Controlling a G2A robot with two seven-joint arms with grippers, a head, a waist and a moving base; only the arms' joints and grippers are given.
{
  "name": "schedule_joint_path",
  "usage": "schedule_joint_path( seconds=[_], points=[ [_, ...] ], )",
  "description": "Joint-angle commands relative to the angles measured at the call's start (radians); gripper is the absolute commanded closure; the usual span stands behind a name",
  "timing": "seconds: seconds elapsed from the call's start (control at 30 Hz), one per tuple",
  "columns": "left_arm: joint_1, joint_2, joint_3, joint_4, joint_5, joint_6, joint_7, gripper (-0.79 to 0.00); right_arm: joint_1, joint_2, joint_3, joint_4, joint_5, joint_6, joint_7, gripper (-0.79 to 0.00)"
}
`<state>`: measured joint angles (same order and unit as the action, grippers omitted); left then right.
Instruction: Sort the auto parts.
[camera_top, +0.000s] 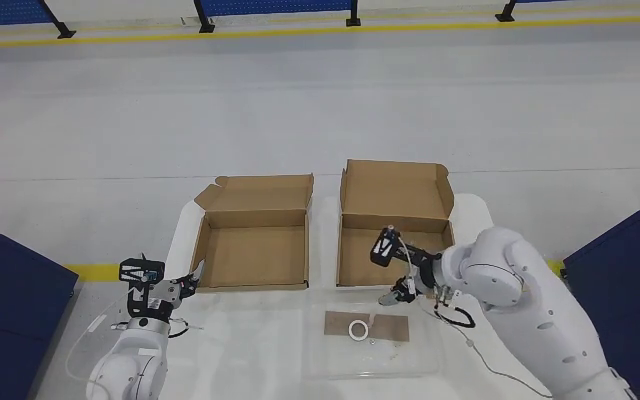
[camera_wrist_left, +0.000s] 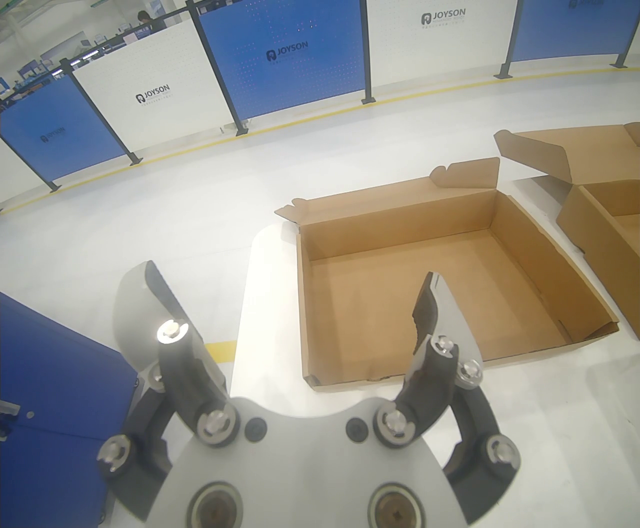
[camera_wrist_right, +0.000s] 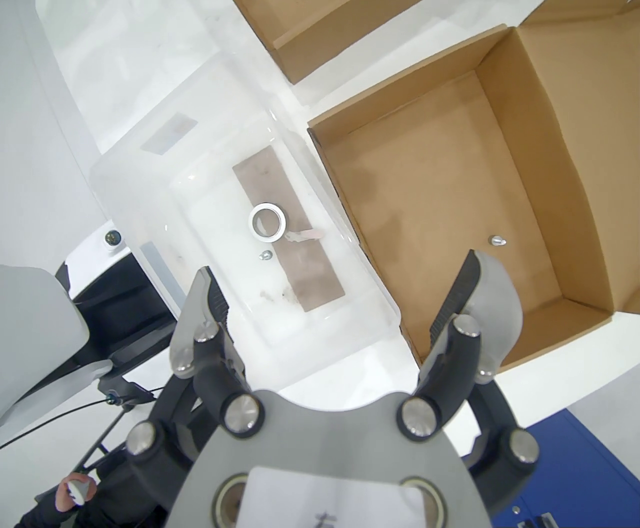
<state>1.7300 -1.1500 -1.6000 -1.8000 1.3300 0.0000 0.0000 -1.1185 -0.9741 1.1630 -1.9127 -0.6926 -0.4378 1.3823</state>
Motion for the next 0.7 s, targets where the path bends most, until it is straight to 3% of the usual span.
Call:
schedule_joint_path(
  seconds=[0.0,0.23,0.67],
  points=[
    [0.0,0.0,0.0,0.0,0.0,0.0,0.0,-0.785,0.001,0.013,-0.024,-0.012,0.008,0.004,0.004,-0.785],
    [0.0,0.0,0.0,0.0,0.0,0.0,0.0,-0.785,0.036,0.062,-0.134,-0.062,0.013,0.038,0.038,-0.785],
    [0.0,0.0,0.0,0.0,0.0,0.0,0.0,-0.785,0.036,0.062,-0.134,-0.062,0.013,0.038,0.038,-0.785]
  ],
)
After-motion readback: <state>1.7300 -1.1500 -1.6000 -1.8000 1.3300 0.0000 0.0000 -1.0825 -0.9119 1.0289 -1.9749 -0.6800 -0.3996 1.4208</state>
